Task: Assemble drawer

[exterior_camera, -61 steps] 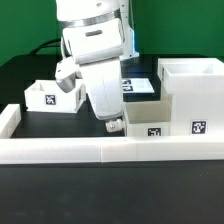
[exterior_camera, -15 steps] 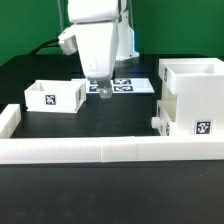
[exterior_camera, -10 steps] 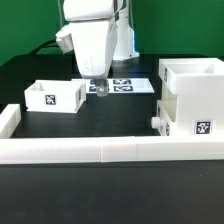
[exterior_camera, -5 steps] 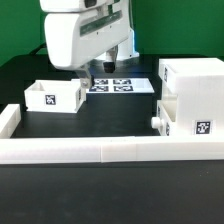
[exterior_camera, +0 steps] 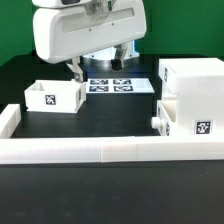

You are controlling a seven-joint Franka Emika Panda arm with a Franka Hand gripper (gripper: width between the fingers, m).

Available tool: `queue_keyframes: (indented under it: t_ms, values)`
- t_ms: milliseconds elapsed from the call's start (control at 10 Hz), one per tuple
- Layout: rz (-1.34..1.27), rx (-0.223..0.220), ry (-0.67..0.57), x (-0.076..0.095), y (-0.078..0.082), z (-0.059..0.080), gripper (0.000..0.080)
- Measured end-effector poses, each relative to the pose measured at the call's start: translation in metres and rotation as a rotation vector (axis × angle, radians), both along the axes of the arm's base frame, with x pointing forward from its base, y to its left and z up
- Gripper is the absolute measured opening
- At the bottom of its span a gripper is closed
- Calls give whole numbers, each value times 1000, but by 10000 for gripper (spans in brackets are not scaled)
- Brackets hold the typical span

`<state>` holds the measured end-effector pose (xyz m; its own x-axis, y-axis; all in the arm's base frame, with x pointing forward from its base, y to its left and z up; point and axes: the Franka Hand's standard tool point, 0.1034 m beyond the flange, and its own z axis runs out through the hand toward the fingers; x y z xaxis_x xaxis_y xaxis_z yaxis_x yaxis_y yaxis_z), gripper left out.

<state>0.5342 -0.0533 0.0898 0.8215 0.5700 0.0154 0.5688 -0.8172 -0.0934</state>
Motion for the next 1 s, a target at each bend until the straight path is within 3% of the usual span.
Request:
queue_keyframes:
  t_ms: [300, 500, 700, 1000]
  values:
    - [-175, 4, 15, 0, 3, 0, 649]
    - [-235, 0, 14, -2, -4, -2, 649]
    - [-421, -9, 22, -18, -12, -3, 649]
    - [-726, -28, 20, -53, -12, -20, 649]
